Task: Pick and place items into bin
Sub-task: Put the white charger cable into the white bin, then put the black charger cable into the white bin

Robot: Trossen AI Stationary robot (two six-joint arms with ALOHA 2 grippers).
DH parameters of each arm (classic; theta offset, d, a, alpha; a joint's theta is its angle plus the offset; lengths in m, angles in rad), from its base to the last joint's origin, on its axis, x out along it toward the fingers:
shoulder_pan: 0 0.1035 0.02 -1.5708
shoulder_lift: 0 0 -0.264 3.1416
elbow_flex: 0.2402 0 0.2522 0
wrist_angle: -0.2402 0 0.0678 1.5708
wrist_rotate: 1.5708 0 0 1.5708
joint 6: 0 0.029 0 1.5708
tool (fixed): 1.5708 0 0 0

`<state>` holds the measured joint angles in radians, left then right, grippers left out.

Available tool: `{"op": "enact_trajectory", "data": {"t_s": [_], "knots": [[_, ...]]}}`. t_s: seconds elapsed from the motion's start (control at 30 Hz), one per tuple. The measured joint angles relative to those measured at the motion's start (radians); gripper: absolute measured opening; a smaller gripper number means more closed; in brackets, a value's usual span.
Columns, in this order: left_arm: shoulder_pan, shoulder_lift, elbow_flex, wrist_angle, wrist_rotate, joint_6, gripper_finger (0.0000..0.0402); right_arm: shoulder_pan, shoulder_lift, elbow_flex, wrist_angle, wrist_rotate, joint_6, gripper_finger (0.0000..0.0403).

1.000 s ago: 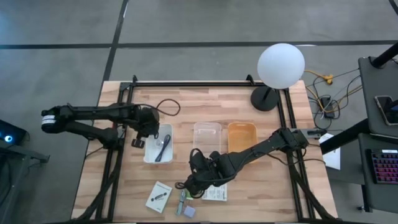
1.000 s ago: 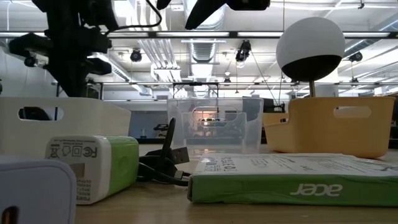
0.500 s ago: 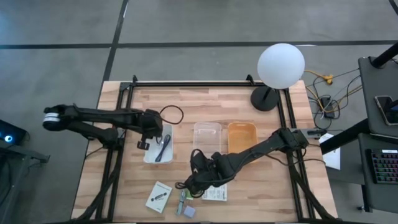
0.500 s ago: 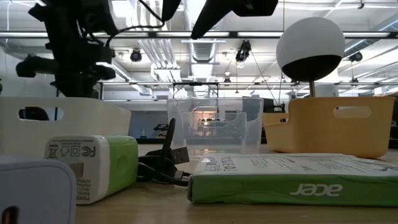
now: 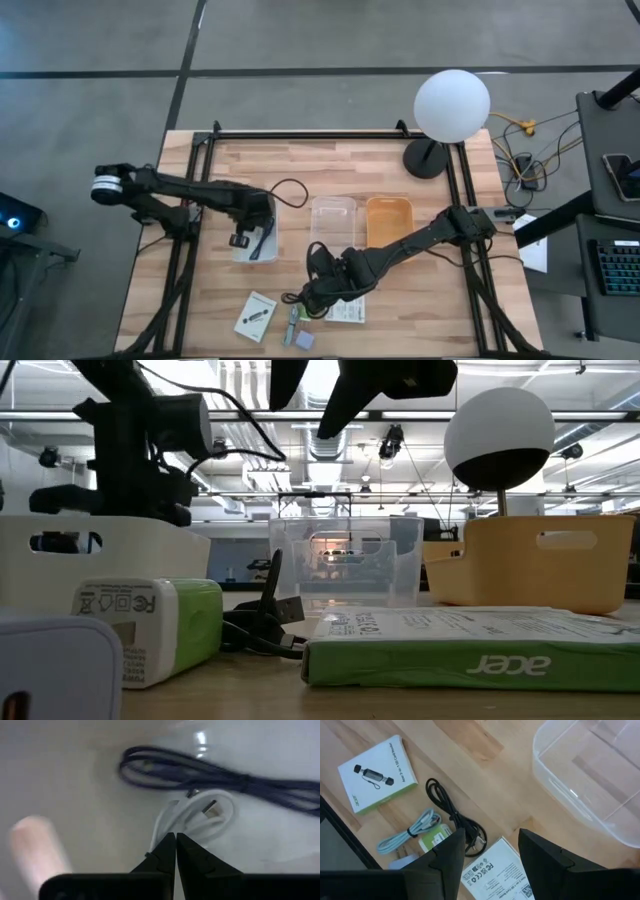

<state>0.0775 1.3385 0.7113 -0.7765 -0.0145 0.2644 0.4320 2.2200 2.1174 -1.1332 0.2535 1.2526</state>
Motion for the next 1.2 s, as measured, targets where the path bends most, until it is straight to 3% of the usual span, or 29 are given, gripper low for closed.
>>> {"op": "enact_trajectory", "data": {"t_s": [0.2, 0.27, 0.47, 0.63, 0.8, 1.0, 1.2], "knots": [[-0.022, 0.007, 0.051, 0.003, 0.264, -0.080, 0.0000, 0.002, 0.000, 0.000, 0.004, -0.001, -0.011, 0.0169], [-0.030, -0.012, 0.082, -0.007, 0.291, -0.114, 0.0000, 0.002, 0.000, 0.000, 0.006, -0.001, -0.020, 0.0168], [-0.049, -0.172, 0.204, -0.036, 0.117, -0.211, 0.0000, 0.002, 0.000, 0.000, 0.012, -0.001, -0.041, 0.0168], [-0.089, -0.297, 0.285, -0.036, 0.108, -0.380, 0.0005, 0.010, 0.000, 0.000, 0.049, -0.010, -0.104, 0.0167], [-0.208, -0.361, 0.299, -0.034, 0.108, -0.526, 0.0060, 0.061, 0.005, 0.000, 0.139, -0.012, -0.303, 0.0170], [-0.385, -0.344, 0.294, -0.008, 0.083, -0.650, 0.0141, 0.079, 0.006, -0.037, 0.135, -0.012, -0.514, 0.0197], [-0.571, -0.168, 0.279, 0.101, -0.088, -0.588, 0.0150, 0.086, 0.008, -0.059, 0.135, -0.019, -0.493, 0.0215]]}}
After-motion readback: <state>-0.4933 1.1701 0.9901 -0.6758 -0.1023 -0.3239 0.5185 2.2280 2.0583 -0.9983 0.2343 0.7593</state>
